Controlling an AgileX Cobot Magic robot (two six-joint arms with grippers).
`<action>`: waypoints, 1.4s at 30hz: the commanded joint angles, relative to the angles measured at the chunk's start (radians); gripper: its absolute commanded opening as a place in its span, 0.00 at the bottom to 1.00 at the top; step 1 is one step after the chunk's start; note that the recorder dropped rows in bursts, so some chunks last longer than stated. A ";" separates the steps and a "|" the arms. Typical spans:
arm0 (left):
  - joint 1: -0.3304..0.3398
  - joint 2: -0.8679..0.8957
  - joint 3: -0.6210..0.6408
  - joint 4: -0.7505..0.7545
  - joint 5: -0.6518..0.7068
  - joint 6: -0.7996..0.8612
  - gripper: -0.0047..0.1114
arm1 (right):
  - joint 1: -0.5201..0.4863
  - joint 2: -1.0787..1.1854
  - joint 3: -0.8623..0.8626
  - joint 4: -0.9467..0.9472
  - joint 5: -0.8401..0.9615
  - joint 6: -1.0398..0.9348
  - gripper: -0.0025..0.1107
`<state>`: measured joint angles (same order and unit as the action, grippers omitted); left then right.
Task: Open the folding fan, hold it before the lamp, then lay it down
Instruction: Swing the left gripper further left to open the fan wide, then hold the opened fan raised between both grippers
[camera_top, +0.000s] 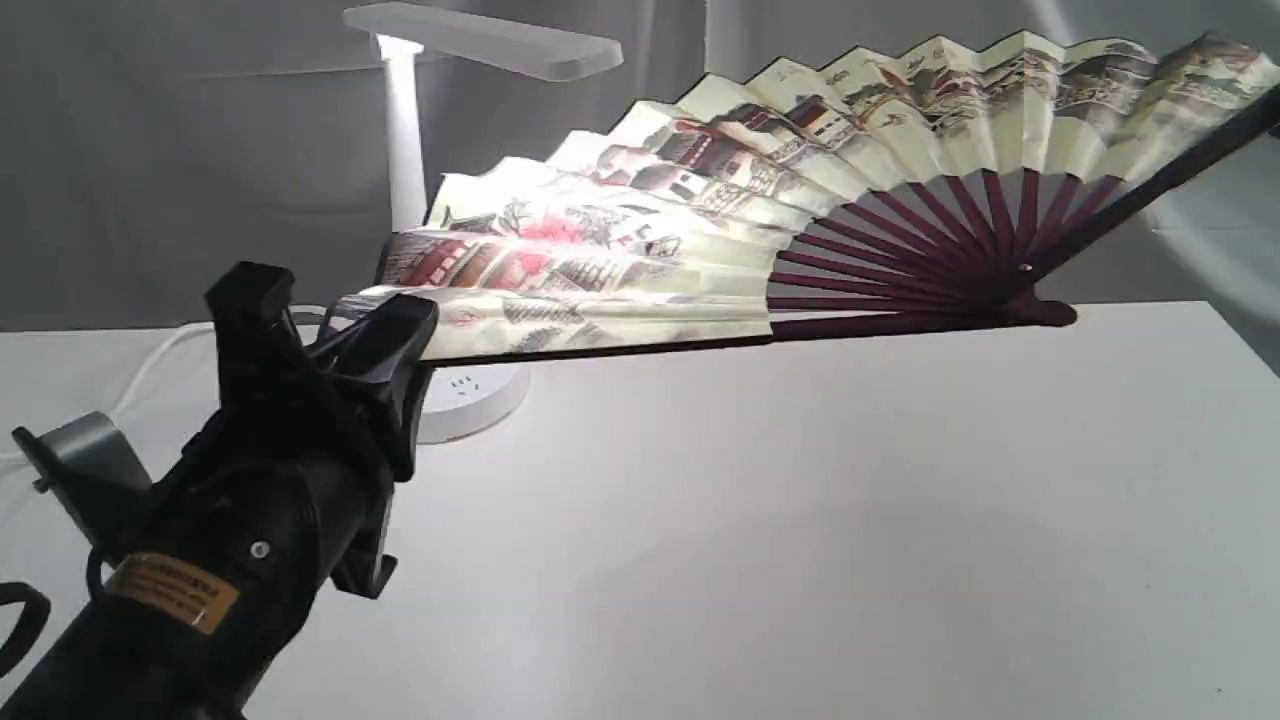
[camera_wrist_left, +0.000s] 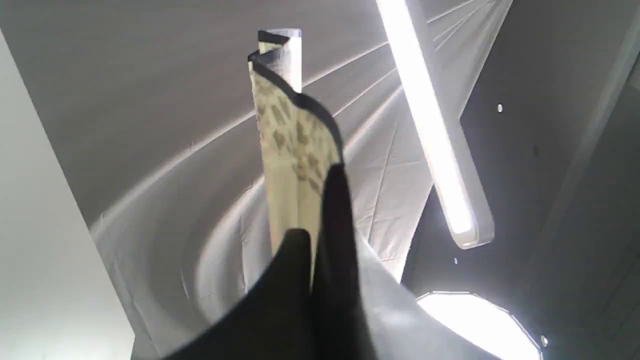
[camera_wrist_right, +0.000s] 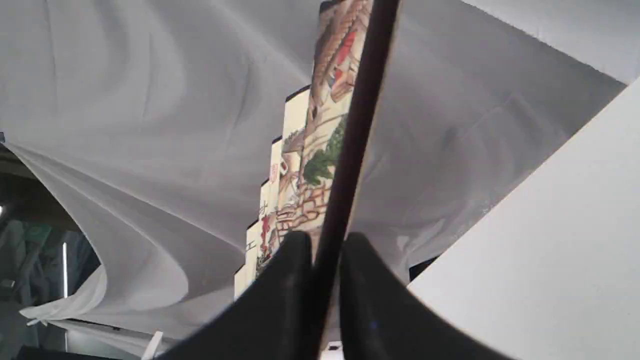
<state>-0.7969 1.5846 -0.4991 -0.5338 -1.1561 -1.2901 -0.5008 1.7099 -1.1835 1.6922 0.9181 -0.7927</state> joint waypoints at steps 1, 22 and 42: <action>0.000 -0.036 0.022 -0.037 -0.065 -0.025 0.04 | -0.007 -0.031 0.000 -0.032 -0.048 -0.025 0.02; 0.000 -0.138 0.122 -0.211 -0.065 -0.018 0.04 | 0.178 -0.068 0.000 -0.027 -0.099 0.046 0.02; 0.000 -0.351 0.192 -0.320 -0.065 0.038 0.04 | 0.212 -0.079 0.000 0.052 -0.050 0.042 0.02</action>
<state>-0.7994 1.2585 -0.3085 -0.7988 -1.1513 -1.2320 -0.2804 1.6371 -1.1835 1.7553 0.8969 -0.7176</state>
